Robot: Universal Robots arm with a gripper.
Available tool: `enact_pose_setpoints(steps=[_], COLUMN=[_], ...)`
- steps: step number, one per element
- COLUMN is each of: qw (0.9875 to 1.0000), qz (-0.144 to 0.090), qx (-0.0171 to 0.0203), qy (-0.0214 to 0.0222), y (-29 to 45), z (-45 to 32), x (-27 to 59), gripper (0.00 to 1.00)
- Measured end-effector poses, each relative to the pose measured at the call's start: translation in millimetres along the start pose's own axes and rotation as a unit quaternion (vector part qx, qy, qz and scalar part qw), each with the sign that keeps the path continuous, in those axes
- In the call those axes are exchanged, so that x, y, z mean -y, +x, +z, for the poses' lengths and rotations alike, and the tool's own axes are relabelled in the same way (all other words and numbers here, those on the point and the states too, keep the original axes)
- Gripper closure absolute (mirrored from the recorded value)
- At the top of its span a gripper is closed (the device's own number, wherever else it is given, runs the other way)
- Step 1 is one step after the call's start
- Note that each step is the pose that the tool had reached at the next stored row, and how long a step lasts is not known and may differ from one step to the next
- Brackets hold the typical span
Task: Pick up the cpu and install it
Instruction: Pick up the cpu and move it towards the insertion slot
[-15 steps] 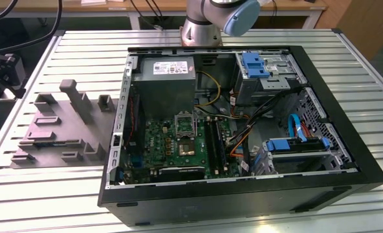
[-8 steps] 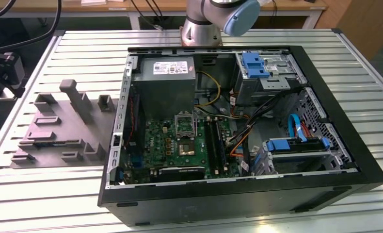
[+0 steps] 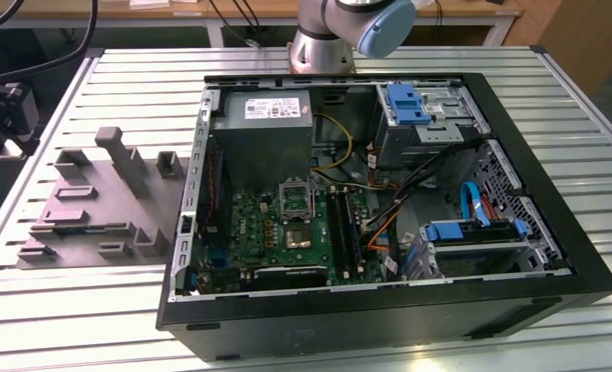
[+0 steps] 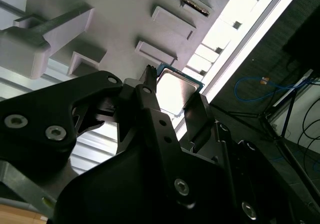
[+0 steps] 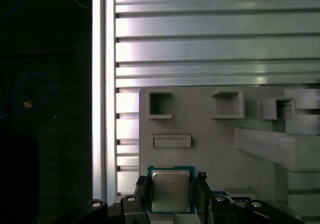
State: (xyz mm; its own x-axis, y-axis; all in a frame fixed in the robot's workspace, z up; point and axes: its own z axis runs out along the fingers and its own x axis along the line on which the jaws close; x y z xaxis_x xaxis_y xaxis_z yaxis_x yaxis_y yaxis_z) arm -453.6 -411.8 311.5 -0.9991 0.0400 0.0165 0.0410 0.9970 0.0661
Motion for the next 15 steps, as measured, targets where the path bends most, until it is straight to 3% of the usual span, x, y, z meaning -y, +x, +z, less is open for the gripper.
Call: enact_pose_setpoints(steps=[15], qw=[1.0000], qz=[0.000], qx=[0.0001], qy=[0.0000], y=[0.1], z=[-8.0], x=[-0.6], gripper=[0.53])
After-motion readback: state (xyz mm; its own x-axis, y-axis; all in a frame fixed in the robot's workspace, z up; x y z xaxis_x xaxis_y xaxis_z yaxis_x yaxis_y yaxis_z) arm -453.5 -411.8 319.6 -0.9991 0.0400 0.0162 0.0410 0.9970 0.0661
